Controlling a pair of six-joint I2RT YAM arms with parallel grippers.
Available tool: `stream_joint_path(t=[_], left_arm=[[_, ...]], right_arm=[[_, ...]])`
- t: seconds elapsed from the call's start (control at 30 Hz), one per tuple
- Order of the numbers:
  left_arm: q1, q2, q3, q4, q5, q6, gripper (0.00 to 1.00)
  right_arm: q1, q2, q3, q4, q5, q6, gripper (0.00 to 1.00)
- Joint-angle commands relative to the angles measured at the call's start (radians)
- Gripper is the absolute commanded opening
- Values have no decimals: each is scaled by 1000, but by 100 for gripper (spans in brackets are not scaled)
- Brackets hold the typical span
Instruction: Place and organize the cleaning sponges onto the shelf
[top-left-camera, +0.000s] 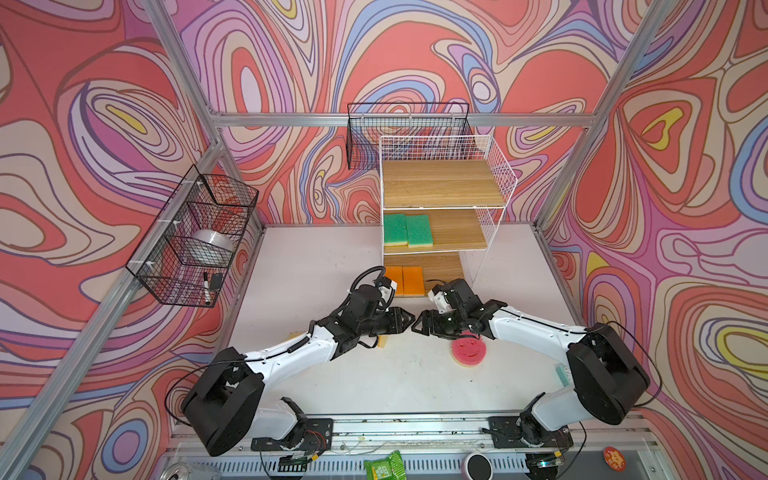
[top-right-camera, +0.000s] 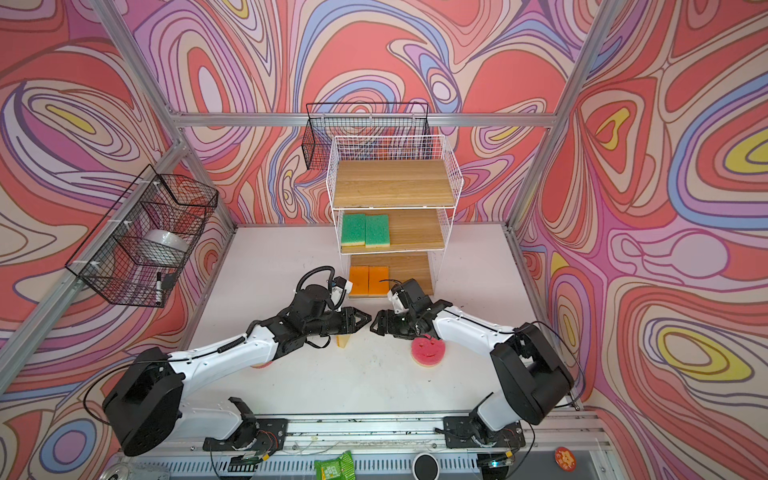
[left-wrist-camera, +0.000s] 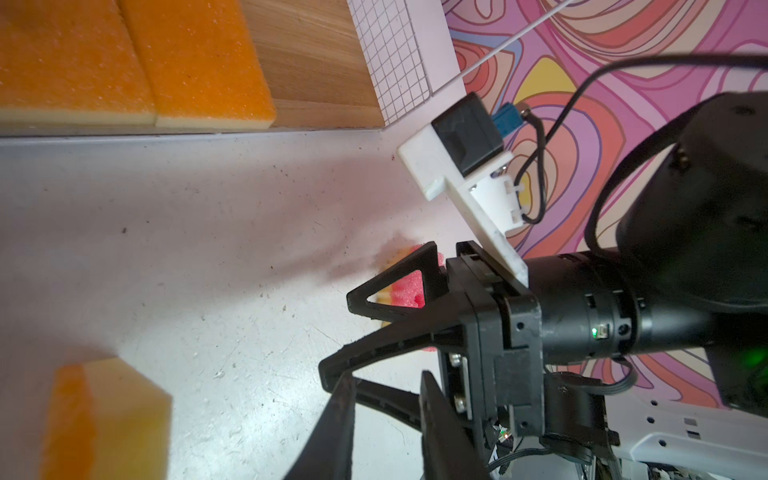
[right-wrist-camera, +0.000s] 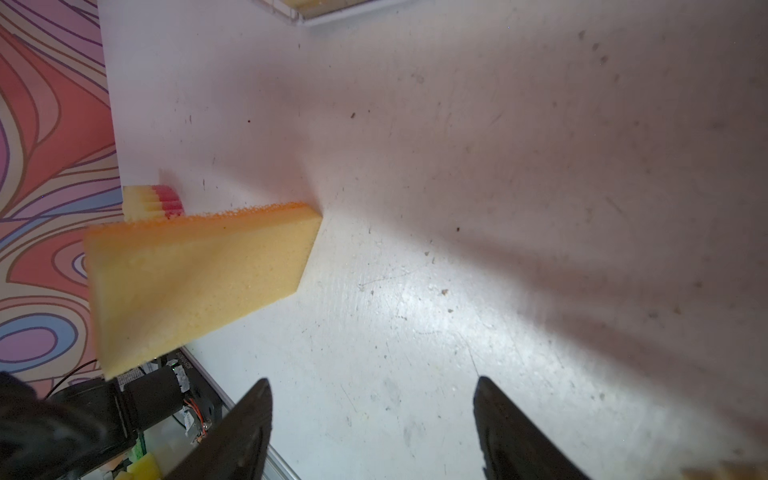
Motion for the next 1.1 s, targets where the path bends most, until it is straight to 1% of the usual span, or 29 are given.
stream_joint_path(t=[0.0, 0.13, 0.2, 0.3, 0.37, 0.5, 0.7, 0.83, 0.97, 1.07], left_arm=[[1, -99, 50, -126, -83, 60, 30], [4, -234, 70, -289, -159, 124, 32], [10, -293, 78, -370, -185, 142, 33], [43, -326, 81, -501, -198, 150, 33], [76, -328, 61, -537, -182, 159, 33], [149, -294, -11, -499, -113, 145, 33], [159, -161, -45, -414, -91, 142, 31], [149, -136, -50, -327, -77, 122, 32], [88, -83, -15, -327, -111, 126, 31], [67, -54, -20, -301, -115, 112, 31]], right_arm=[[-5, -28, -16, -37, 26, -25, 79], [-5, -37, -25, -36, 31, -36, 82], [-6, -39, -28, -28, 28, -40, 85], [-5, -48, -28, -27, 31, -42, 87], [-5, -57, -27, -30, 35, -46, 87], [-4, -65, -21, -49, 47, -54, 87], [-5, -81, -26, -59, 53, -52, 87], [-7, -96, -28, -73, 67, -56, 87], [-20, -104, -24, -87, 75, -55, 87], [-32, -122, -9, -115, 98, -70, 87]])
